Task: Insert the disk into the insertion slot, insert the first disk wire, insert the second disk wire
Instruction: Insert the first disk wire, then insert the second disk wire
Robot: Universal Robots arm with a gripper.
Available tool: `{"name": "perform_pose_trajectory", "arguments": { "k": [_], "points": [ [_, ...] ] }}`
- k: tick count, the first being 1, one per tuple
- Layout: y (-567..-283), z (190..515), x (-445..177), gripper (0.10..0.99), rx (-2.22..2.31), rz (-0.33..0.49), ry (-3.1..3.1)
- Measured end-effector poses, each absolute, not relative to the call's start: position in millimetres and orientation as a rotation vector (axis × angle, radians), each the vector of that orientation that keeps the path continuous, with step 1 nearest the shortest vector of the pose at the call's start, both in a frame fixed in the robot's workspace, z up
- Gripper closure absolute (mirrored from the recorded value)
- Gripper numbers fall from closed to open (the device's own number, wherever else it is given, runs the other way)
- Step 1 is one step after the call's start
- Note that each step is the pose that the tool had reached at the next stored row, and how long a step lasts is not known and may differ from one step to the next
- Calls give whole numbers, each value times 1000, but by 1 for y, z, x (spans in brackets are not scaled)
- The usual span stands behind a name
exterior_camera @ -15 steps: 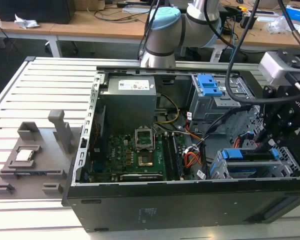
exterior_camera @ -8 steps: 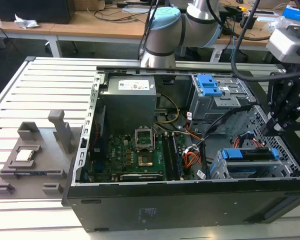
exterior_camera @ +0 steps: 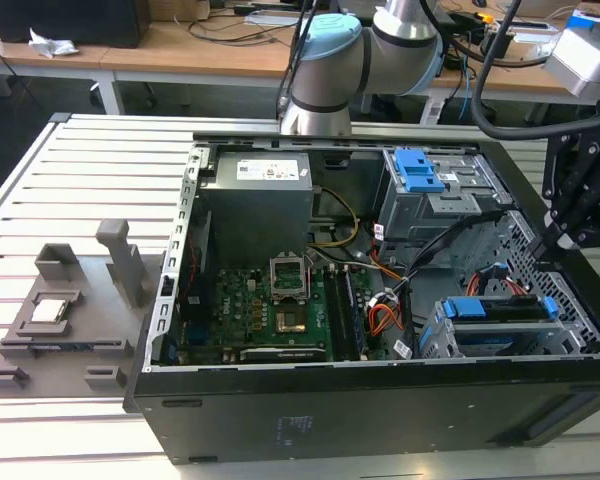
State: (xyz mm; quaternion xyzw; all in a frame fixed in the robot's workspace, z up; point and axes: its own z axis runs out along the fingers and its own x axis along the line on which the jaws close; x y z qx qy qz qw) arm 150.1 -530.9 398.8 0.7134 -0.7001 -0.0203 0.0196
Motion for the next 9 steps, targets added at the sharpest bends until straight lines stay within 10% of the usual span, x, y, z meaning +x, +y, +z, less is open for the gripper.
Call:
{"name": "perform_pose_trajectory", "arguments": {
  "k": [9],
  "points": [
    [-531, 399, 150, 980, 2214, -63, -2172]
  ]
}}
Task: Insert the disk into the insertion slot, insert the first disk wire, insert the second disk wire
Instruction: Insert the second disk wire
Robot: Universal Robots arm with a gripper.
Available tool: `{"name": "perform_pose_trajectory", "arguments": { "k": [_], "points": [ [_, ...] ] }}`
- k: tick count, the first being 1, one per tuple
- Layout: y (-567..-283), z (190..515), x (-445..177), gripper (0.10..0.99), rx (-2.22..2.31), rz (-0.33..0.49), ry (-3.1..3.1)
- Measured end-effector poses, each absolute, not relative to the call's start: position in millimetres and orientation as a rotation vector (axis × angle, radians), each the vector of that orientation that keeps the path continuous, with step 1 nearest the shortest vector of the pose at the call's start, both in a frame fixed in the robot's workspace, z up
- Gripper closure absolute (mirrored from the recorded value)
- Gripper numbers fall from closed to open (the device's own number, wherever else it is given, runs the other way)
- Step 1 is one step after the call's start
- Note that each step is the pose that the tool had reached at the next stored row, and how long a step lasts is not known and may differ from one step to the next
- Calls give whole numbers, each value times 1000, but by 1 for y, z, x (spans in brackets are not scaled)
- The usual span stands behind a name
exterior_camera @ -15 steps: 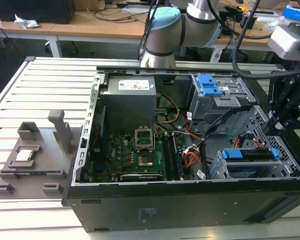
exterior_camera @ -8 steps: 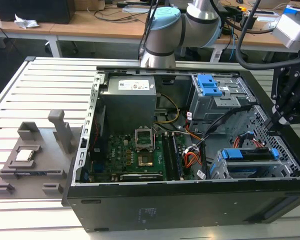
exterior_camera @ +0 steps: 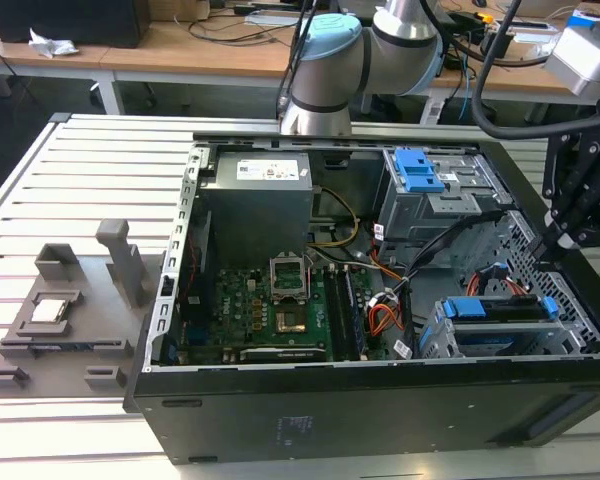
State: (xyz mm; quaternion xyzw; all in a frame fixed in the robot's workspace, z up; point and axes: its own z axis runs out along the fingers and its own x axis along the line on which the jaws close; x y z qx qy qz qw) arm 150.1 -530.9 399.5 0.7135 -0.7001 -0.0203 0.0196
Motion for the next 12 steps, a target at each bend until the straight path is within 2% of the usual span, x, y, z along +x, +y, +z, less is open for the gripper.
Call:
{"name": "perform_pose_trajectory", "arguments": {
  "k": [4, 9, 12],
  "points": [
    [-531, 400, 150, 725, 2214, -63, -2172],
    [-519, 399, 150, 725, 2214, -63, -2172],
    [-513, 385, 147, 725, 2213, -62, -2172]
  ]
}}
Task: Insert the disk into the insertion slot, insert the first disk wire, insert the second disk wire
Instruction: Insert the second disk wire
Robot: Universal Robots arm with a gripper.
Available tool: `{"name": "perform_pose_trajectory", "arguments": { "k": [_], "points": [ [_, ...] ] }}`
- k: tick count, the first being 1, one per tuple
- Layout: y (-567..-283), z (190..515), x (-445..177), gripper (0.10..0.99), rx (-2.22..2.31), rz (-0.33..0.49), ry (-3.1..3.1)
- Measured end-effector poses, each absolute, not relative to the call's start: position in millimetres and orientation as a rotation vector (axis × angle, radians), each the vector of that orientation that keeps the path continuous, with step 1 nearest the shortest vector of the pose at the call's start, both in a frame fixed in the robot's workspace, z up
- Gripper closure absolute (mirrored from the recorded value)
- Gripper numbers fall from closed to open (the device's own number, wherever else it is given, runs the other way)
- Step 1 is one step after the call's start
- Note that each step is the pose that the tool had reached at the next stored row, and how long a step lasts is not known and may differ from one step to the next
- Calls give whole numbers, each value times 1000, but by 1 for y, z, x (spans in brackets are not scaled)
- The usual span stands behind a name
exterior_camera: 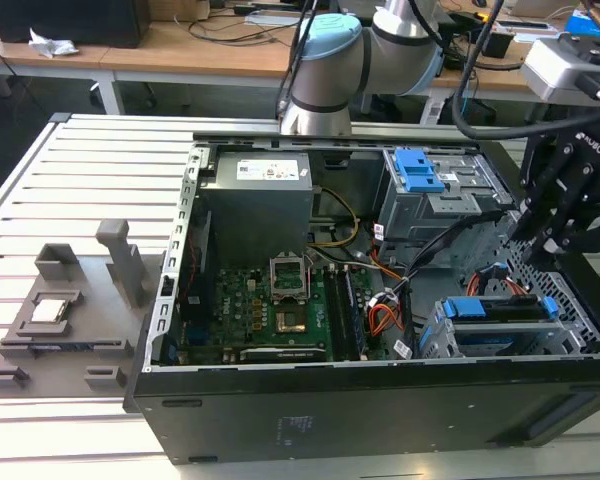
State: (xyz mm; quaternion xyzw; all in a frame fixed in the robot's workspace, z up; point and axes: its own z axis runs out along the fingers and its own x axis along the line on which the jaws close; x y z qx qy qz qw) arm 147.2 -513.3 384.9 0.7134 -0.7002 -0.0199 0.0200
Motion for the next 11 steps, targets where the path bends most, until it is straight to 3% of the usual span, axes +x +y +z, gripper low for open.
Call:
{"name": "perform_pose_trajectory", "arguments": {
  "k": [11],
  "points": [
    [-512, 356, 135, 725, 2208, -50, -2167]
  ]
}}
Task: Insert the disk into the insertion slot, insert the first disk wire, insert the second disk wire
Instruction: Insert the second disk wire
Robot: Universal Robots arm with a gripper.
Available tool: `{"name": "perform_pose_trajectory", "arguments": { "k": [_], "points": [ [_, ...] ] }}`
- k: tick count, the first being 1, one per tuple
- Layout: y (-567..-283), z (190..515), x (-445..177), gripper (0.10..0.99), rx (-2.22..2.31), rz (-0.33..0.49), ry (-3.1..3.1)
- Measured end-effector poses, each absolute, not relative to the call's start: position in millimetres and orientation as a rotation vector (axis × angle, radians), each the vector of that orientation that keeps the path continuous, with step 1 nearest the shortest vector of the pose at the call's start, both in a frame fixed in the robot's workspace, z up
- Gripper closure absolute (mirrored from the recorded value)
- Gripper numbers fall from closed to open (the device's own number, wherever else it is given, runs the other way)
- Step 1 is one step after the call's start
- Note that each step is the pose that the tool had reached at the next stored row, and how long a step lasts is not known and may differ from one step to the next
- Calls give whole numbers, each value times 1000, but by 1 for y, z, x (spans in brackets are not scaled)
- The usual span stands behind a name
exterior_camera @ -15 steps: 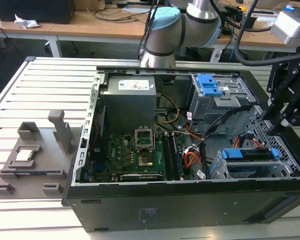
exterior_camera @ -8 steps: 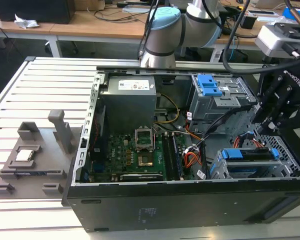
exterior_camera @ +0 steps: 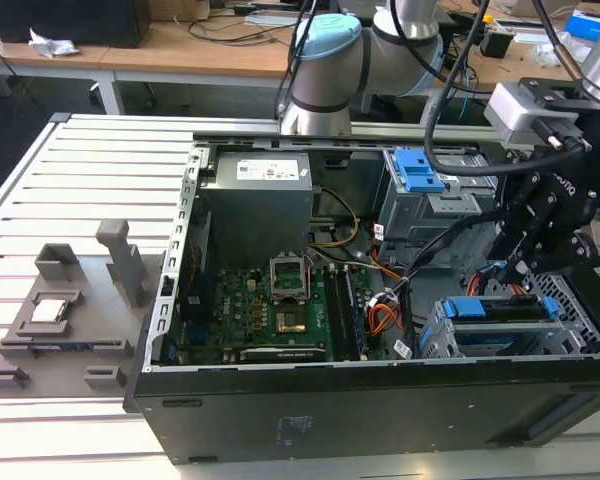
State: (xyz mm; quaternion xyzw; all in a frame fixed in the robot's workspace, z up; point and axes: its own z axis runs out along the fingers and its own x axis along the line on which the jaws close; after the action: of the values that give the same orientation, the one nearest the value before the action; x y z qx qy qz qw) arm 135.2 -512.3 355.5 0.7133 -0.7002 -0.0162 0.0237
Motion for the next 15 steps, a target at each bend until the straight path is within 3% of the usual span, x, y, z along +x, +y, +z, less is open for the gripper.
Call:
{"name": "perform_pose_trajectory", "arguments": {
  "k": [7, 8, 11, 15],
  "points": [
    [-512, 352, 130, 725, 2197, -26, -2157],
    [-512, 352, 130, 741, 2196, -26, -2157],
    [-512, 352, 130, 929, 2196, -24, -2157],
    [-512, 352, 130, 929, 2195, -23, -2156]
  ]
}}
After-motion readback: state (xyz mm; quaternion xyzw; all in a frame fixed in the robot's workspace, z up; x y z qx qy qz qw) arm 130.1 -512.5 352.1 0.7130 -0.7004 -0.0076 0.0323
